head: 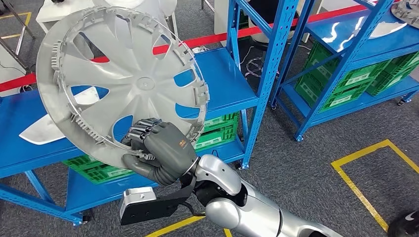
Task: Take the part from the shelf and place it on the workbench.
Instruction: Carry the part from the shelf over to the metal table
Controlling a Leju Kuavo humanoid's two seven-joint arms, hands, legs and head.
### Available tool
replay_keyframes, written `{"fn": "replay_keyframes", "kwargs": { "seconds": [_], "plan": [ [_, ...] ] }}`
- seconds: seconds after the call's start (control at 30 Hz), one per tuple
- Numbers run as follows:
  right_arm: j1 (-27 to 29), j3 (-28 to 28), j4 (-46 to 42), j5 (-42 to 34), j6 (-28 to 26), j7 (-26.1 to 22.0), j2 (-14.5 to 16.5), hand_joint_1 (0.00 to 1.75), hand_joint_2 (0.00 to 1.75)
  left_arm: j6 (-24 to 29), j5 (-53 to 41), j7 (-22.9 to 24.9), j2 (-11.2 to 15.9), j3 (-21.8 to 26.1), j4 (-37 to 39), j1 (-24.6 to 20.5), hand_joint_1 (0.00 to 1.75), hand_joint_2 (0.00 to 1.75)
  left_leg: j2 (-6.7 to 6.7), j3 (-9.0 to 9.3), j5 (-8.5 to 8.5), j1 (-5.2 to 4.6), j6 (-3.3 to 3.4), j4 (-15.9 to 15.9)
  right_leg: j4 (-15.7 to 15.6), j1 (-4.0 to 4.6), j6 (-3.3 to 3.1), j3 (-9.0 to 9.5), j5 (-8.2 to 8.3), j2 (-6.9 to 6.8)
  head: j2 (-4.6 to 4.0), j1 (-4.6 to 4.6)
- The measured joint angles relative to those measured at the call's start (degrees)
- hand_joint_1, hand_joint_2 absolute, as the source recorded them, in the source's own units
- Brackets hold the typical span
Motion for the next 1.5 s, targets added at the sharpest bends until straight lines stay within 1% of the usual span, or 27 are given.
{"fn": "replay_keyframes", "kwargs": {
  "seconds": [0.07,0.13,0.17,0.23,0.3,0.33,0.4,0.47,0.53,0.57,0.67,0.73,0.8,0.83,0.87,0.93,0.97,1.03,1.1,1.17,1.2,1.3,1.33,1.37,1.43,1.47,1.5],
  "plan": [
    [0.0,-0.2,-0.5,0.0,0.6,-0.1,0.2,1.75,1.75,0.2,0.1,0.2,0.0,0.0,0.0,-0.1,0.0,1.75,-0.21,2.71,-1.56,-0.35,0.82,-4.7,0.0,0.02,0.69,-0.41,1.01,-0.11,0.0,0.07],
    [0.0,-0.5,-0.8,0.0,0.8,-0.2,0.3,1.75,1.75,0.3,0.1,0.0,-0.1,0.0,0.0,0.0,0.0,1.75,-0.1,1.87,-0.88,-0.41,1.93,-5.1,-0.1,-0.09,1.41,-0.63,1.83,-0.12,0.0,0.03],
    [0.0,-0.6,-0.9,0.0,0.9,-0.2,0.2,1.75,1.75,0.3,0.0,-0.1,-0.1,0.0,0.0,0.1,0.0,1.75,0.06,1.3,-0.26,-0.37,2.51,-5.1,0.3,-0.17,1.77,-1.08,1.09,-0.06,0.0,0.0],
    [0.1,-0.9,-1.0,0.1,0.9,-0.3,0.1,1.75,1.75,0.2,-0.1,-0.5,-0.1,0.0,-0.1,0.1,0.0,1.75,0.4,-0.12,1.19,-0.23,3.36,-5.2,4.1,-0.34,2.31,-2.91,-3.72,0.06,0.0,0.02],
    [0.5,-1.2,-1.0,0.3,0.8,-0.3,-0.1,1.75,1.75,0.0,-0.3,-0.8,0.0,0.0,-0.1,0.2,0.0,1.75,0.45,-1.9,2.7,-0.31,3.65,-5.1,11.3,-0.38,2.69,-5.04,-9.25,0.07,0.0,0.08],
    [0.8,-1.4,-1.1,0.4,0.6,-0.3,-0.2,1.75,1.75,-0.1,-0.4,-0.9,0.0,0.0,-0.1,0.2,0.0,1.75,0.45,-2.91,3.45,-0.36,3.64,-4.9,14.4,-0.37,2.77,-5.46,-10.15,0.07,0.0,0.09],
    [1.3,-1.8,-1.1,0.6,0.3,-0.4,-0.5,1.75,1.75,-0.2,-0.6,-1.0,0.0,0.0,-0.1,0.2,0.0,1.75,0.46,-5.02,4.79,-0.44,3.5,-4.5,15.9,-0.28,2.6,-3.59,-8.17,0.07,0.0,0.09],
    [1.4,-2.1,-1.1,0.7,0.1,-0.6,-0.6,1.75,1.75,-0.2,-0.7,-1.0,0.0,0.0,-0.1,0.2,0.0,1.75,0.46,-6.8,5.83,-0.51,3.21,-3.9,9.9,-0.06,1.98,2.31,-6.24,0.07,0.0,0.09],
    [1.5,-2.3,-1.1,0.6,-0.2,-0.9,-0.7,1.75,1.75,-0.2,-0.8,-0.9,-0.1,0.0,-0.1,0.2,0.0,1.75,0.43,-7.81,6.77,-0.61,2.66,-3.5,2.5,0.3,1.37,7.84,-7.4,0.08,0.0,0.13],
    [1.6,-2.4,-1.1,0.6,-0.3,-1.1,-0.7,1.75,1.75,-0.2,-0.8,-0.9,-0.1,0.0,-0.2,0.2,0.0,1.75,0.43,-7.99,7.28,-0.61,2.29,-3.5,0.5,0.48,1.12,9.05,-8.14,0.09,0.0,0.21],
    [1.7,-2.5,-1.0,0.6,-0.6,-1.4,-0.7,1.75,1.75,-0.3,-1.1,-0.7,0.1,0.0,-0.2,0.3,0.0,1.75,0.33,-8.47,7.89,-0.44,1.15,-3.7,-0.5,0.39,0.11,8.21,-6.89,-0.02,0.0,0.37],
    [1.7,-2.8,-1.0,0.5,-0.8,-1.4,-0.6,1.75,1.75,-0.4,-1.2,-0.5,0.2,0.0,-0.1,0.3,0.0,1.75,0.19,-9.64,3.78,-0.31,0.55,-0.7,-0.9,0.04,-0.58,6.78,-5.29,-0.2,0.0,0.09],
    [1.7,-3.3,-0.9,0.4,-1.0,-1.5,-0.7,1.75,1.75,-0.5,-1.5,-0.4,0.3,0.0,-0.1,0.3,0.0,1.75,0.15,-11.01,-2.14,-0.18,0.04,6.0,-0.9,0.01,-0.78,5.02,-3.77,-0.24,0.0,-0.13],
    [1.8,-3.6,-0.8,0.4,-1.1,-1.5,-0.7,1.75,1.75,-0.6,-1.6,-0.4,0.4,0.0,-0.1,0.3,0.0,1.75,0.15,-11.32,-3.48,-0.14,-0.15,9.4,-0.8,0.02,-0.73,4.05,-3.0,-0.26,0.0,-0.13],
    [1.8,-3.8,-0.7,0.3,-1.3,-1.5,-0.7,1.75,1.75,-0.6,-1.9,-0.3,0.5,0.0,-0.1,0.3,0.0,1.75,0.15,-11.02,-3.36,-0.14,-0.24,11.7,-0.8,0.03,-0.67,3.04,-2.21,-0.28,0.0,-0.14],
    [1.7,-4.1,-0.5,0.1,-1.6,-1.6,-0.8,1.75,1.75,-0.8,-2.2,0.0,0.6,0.0,-0.2,0.2,0.0,1.75,0.15,-7.79,-0.25,-0.14,-0.17,10.6,-0.6,0.03,-0.42,1.04,-0.67,-0.3,0.0,-0.14],
    [1.7,-4.3,-0.5,0.0,-1.7,-1.6,-0.8,1.75,1.75,-0.8,-2.4,0.2,0.7,-0.1,-0.2,0.1,0.0,1.75,0.13,-4.72,0.6,-0.14,0.01,7.3,-0.5,0.03,-0.24,0.23,0.05,-0.29,0.0,-0.14],
    [1.4,-4.7,-0.4,-0.3,-1.8,-1.7,-0.8,1.75,1.75,-0.9,-2.5,0.4,0.8,-0.1,-0.2,-0.3,0.0,1.75,0.06,1.71,-0.71,-0.4,0.62,-1.4,-0.4,0.15,0.29,-0.75,1.34,-0.34,0.0,-0.09],
    [1.2,-5.0,-0.4,-0.6,-1.9,-1.8,-0.8,1.75,1.75,-1.0,-2.8,0.5,0.8,-0.3,-0.2,-0.6,0.0,1.75,-0.05,4.14,-2.23,-0.8,1.42,-5.9,-0.7,0.15,0.94,-0.97,2.61,-0.52,0.0,-0.15],
    [1.2,-5.2,-0.3,-0.8,-2.2,-2.0,-1.0,1.75,1.75,-1.0,-3.0,0.6,0.7,-0.5,-0.2,-0.6,0.0,1.75,0.09,3.19,-1.24,-0.76,2.43,-6.0,-0.8,0.03,1.65,-1.34,3.03,-0.47,0.0,-0.26],
    [1.2,-5.2,-0.3,-0.9,-2.6,-2.1,-1.2,1.75,1.75,-1.0,-3.1,0.6,0.7,-0.5,-0.2,-0.6,0.0,1.75,0.26,2.55,-0.53,-0.67,2.99,-6.0,0.2,-0.04,1.97,-1.89,1.68,-0.34,0.0,-0.22],
    [1.7,-5.4,-0.3,-0.9,-3.7,-2.3,-1.9,1.75,1.75,-1.0,-3.4,0.7,0.7,-0.7,-0.2,-0.7,0.0,1.75,0.55,-0.06,1.87,-0.55,3.85,-5.9,9.6,-0.21,2.63,-4.69,-7.1,-0.09,0.0,-0.03],
    [1.9,-5.4,-0.3,-0.8,-4.0,-2.3,-2.2,1.75,1.75,-1.0,-3.5,0.7,0.7,-0.9,-0.2,-0.7,0.0,1.75,0.54,-1.1,2.64,-0.56,3.85,-5.7,13.3,-0.22,2.74,-5.31,-8.89,-0.08,0.0,-0.01],
    [2.2,-5.4,-0.3,-0.8,-4.2,-2.3,-2.4,1.75,1.75,-1.0,-3.6,0.7,0.7,-1.0,-0.2,-0.6,0.0,1.75,0.55,-2.31,3.38,-0.57,3.8,-5.5,15.7,-0.21,2.77,-5.2,-9.11,-0.07,0.0,0.0],
    [2.7,-5.4,-0.3,-0.8,-4.5,-2.2,-2.8,1.75,1.75,-1.0,-3.8,0.7,0.7,-1.1,-0.2,-0.6,0.0,1.75,0.6,-4.63,4.59,-0.57,3.59,-4.7,15.1,-0.21,2.61,-2.33,-6.75,-0.06,0.0,0.02],
    [2.8,-5.5,-0.3,-0.8,-4.7,-2.2,-2.9,1.75,1.75,-1.0,-4.0,0.8,0.7,-1.2,-0.2,-0.7,0.0,1.75,0.62,-5.67,5.12,-0.57,3.43,-4.3,12.1,-0.21,2.44,0.6,-5.7,-0.06,0.0,0.02],
    [2.8,-5.5,-0.3,-0.8,-4.8,-2.1,-3.0,1.75,1.75,-1.0,-4.2,0.8,0.7,-1.3,-0.2,-0.7,0.0,1.75,0.6,-6.54,5.57,-0.65,3.19,-3.9,7.8,-0.1,2.21,3.91,-5.99,-0.05,0.0,0.04]
  ]
}}
